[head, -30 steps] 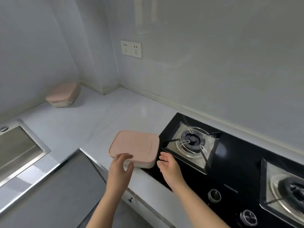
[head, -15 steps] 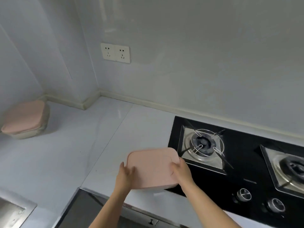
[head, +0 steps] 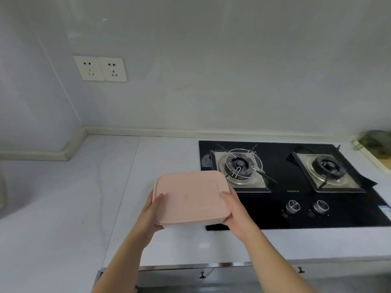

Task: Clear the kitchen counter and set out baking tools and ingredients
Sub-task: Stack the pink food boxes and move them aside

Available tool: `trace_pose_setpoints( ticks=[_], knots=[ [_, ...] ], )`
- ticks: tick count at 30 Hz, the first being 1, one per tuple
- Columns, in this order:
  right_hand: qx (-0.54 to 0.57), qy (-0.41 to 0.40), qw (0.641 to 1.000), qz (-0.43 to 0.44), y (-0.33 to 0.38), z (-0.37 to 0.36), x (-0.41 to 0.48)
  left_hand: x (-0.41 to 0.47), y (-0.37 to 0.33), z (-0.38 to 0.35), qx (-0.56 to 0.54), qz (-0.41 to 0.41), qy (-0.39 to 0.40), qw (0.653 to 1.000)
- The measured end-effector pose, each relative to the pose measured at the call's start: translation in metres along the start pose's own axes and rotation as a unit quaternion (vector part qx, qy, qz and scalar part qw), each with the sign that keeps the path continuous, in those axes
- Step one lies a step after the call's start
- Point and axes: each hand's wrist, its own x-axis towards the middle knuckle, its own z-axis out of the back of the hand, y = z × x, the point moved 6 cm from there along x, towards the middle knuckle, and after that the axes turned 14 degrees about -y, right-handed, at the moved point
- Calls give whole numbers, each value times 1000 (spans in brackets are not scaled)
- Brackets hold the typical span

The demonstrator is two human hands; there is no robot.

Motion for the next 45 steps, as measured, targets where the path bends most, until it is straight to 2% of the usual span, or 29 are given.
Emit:
trace_pose_setpoints(
  ticks=[4,8,15,26,34,40,45],
  knots=[
    [36,13,998,45,28,10,-8,-1,-32,-12,-16,-30,41,999],
    [66,-9,995,72,46,37,-18,-13,-50,-38,-13,-68,56,996],
    [103,-67,988,95,58,116,-34,-38,-51,-113,-1,-68,84,994],
    [140,-203,965,93,58,340,-67,-120,17,-309,17,-45,143,989],
    [209,-251,942,82,61,491,-65,-173,61,-447,18,-31,162,986],
    [175,-269,942,99,76,569,-55,-180,75,-539,45,-26,189,981],
    [153,-332,928,77,91,653,-24,-174,92,-629,55,-10,202,978]
  ],
)
